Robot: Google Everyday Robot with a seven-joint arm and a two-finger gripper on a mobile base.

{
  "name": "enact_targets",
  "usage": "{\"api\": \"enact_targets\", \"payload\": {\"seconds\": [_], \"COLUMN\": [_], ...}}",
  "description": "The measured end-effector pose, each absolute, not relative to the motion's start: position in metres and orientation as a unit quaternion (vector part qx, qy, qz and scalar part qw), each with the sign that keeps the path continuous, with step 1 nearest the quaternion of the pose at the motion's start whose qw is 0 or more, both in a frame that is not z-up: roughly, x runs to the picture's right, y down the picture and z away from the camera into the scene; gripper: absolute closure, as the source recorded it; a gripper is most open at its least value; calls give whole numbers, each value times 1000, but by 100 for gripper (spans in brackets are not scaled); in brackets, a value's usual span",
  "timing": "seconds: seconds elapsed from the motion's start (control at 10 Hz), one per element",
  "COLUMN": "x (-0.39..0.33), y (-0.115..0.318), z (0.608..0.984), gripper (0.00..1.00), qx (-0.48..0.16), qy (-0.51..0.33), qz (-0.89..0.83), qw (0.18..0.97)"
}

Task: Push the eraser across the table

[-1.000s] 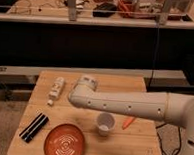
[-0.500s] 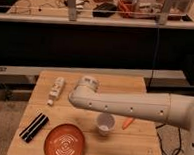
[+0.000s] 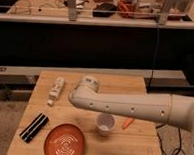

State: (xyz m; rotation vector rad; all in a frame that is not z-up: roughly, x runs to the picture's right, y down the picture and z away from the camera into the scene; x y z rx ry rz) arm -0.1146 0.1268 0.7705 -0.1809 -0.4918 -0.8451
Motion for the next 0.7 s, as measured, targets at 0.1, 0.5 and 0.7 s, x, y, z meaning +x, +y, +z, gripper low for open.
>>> {"api": "enact_targets", "payload": {"seconds": [0.1, 0.5, 0.7], "x": [-126, -150, -162], "y": [131, 147, 155], "z": [769, 762, 759], "gripper": [99, 99, 99], "qx": [-94, -112, -119], "qy": [-253, -293, -314], "qz": [-418, -446, -455], "qw": [868, 838, 825]}}
